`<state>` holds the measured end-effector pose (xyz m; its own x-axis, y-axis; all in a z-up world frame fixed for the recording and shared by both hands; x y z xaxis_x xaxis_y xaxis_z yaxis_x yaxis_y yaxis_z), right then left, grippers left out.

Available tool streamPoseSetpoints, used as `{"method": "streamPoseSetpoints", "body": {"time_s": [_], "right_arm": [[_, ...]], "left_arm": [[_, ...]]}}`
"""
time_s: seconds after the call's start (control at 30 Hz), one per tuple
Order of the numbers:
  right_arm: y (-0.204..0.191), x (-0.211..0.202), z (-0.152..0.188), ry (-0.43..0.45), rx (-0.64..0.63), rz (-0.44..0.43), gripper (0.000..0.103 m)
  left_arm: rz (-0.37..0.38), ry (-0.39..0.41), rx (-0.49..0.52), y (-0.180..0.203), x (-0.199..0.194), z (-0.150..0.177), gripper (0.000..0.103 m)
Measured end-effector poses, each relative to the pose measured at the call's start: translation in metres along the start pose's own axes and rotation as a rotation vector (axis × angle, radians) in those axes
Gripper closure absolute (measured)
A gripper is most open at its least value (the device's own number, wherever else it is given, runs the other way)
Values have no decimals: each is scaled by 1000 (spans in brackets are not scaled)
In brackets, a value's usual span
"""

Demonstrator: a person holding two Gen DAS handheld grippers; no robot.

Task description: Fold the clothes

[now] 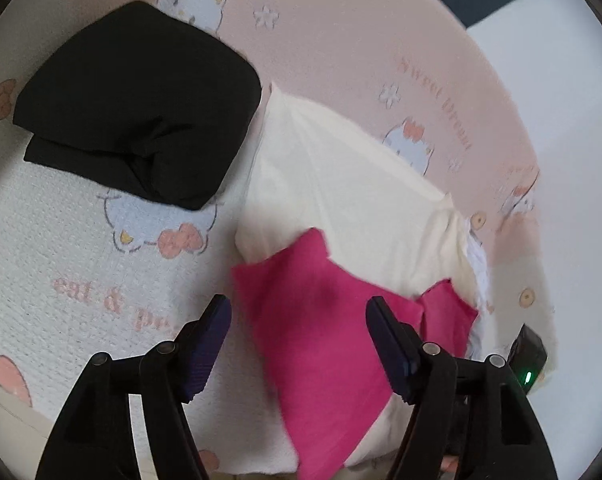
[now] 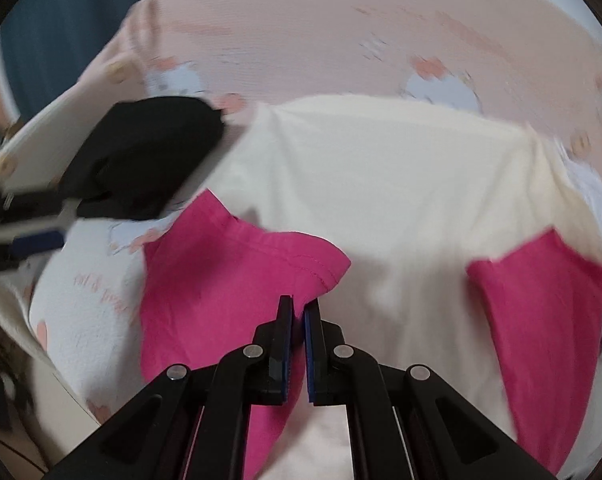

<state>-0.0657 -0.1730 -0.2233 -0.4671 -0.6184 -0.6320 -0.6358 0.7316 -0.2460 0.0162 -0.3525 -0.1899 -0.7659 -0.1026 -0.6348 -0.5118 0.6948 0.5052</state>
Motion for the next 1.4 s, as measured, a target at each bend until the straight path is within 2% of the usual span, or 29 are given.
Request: {"method": "streamPoseSetpoints", "body": {"time_s": [0.1,0.17,0.23,0.3,0.43,0.53,0.63,0.83,0.9,0.97,1.07,1.23,1.4], "right_arm": [[25,1,0,-25,76,29,99],[33,-1,-1,-30,101,42,95],[37,-6,-3,-25,108,50,77],[36,-11,-5,-7,89,57,66],[33,-19,-1,-18,111,27,60],[35,-20,6,-52,158,8,59],[29,-23,9,-59,142,-14,59],[32,-28,13,-73,176,-34,58],[37,-27,9,-55,198,-28,57],[41,-24,6,-56,232,-27,52],[50,-16,4,-69,296,-36,50],[60,3,10,-106,396,-66,50],[64,19,20,-151,479,-88,50]], "left_arm": [[-24,-11,-4,-8,3,5,35],[-28,-20,-1,-11,3,8,35],[-49,-28,7,-14,2,11,35],[-58,-38,17,-15,1,16,35],[-76,-45,33,-15,-10,22,35],[-71,-32,42,-12,-21,21,35],[-90,-34,42,-12,-26,18,35],[-61,-12,31,-9,-22,7,35],[-49,-30,4,-10,-16,9,35],[-21,-44,-18,-11,-6,10,35],[-56,-61,-42,-21,15,9,35],[-12,-112,-185,-32,49,8,35],[-38,-111,-169,-34,73,4,35]]}}
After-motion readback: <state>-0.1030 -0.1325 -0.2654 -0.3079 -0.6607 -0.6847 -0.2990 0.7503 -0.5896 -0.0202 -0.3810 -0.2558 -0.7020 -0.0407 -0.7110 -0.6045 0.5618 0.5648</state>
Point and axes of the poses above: each gripper's, at about its wrist camera, not at the fingertips, and x roughly the way its jaws point, y to its right, z to its underside, the point moved 10 cm from there along x, roughly the way its jaws point, and after that the axes turned 14 degrees about y, right-handed, at the moved point
